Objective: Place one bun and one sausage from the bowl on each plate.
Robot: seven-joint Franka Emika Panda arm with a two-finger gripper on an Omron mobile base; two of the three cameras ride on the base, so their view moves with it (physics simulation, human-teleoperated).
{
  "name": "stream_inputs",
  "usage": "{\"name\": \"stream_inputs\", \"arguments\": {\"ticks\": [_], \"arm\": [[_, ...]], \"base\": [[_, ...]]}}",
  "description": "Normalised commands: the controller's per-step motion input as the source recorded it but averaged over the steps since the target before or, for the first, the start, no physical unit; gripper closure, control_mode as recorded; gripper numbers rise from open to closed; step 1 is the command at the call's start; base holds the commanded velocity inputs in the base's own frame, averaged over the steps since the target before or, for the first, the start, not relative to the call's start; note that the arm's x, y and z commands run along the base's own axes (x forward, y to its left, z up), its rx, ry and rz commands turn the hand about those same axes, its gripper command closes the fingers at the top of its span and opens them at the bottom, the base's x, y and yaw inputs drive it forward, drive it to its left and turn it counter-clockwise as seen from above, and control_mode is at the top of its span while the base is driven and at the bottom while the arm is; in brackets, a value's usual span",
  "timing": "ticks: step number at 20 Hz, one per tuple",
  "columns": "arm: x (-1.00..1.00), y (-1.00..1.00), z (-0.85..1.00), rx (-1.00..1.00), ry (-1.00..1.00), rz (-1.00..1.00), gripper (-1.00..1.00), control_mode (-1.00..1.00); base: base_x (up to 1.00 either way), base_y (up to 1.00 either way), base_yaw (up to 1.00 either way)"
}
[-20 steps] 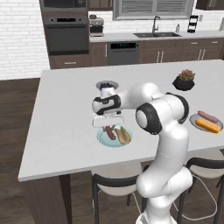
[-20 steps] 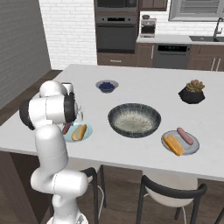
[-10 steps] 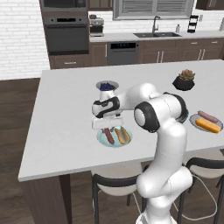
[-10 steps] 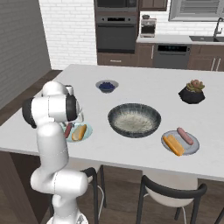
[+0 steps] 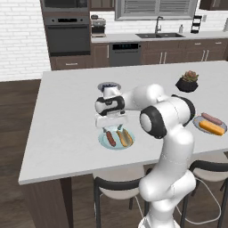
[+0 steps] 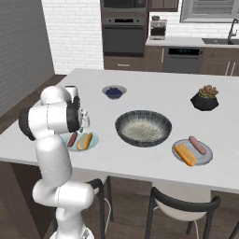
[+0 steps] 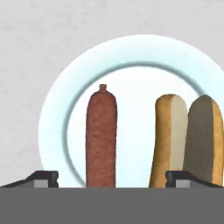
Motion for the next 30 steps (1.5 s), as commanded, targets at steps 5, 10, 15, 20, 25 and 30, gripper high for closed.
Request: {"name": "stream_inputs", "arguments": {"ticks": [5, 10, 15, 20, 25, 30], "arm": [[-0.97, -0.67, 0.55, 0.01, -0.06, 0.0, -1.0, -1.0], [-0.87, -0.58, 0.76, 0.0, -0.1, 0.0, -1.0, -1.0], [-0.75, -0.41, 0.77, 0.0, -0.1, 0.0, -1.0, -1.0], [-0.91, -0.39, 0.82, 0.0, -0.21, 0.0, -1.0, -1.0], [-0.85, -0.4, 0.87, 0.0, -0.24, -0.01, -1.0, -1.0], [-0.99, -0.4, 0.65, 0.0, -0.23, -0.05, -1.0, -1.0]], "base": [[0.0, 0.0, 0.0], [0.0, 0.0, 0.0], [0.0, 0.0, 0.0], [0.0, 0.0, 0.0], [0.0, 0.0, 0.0], [0.0, 0.0, 0.0]]}}
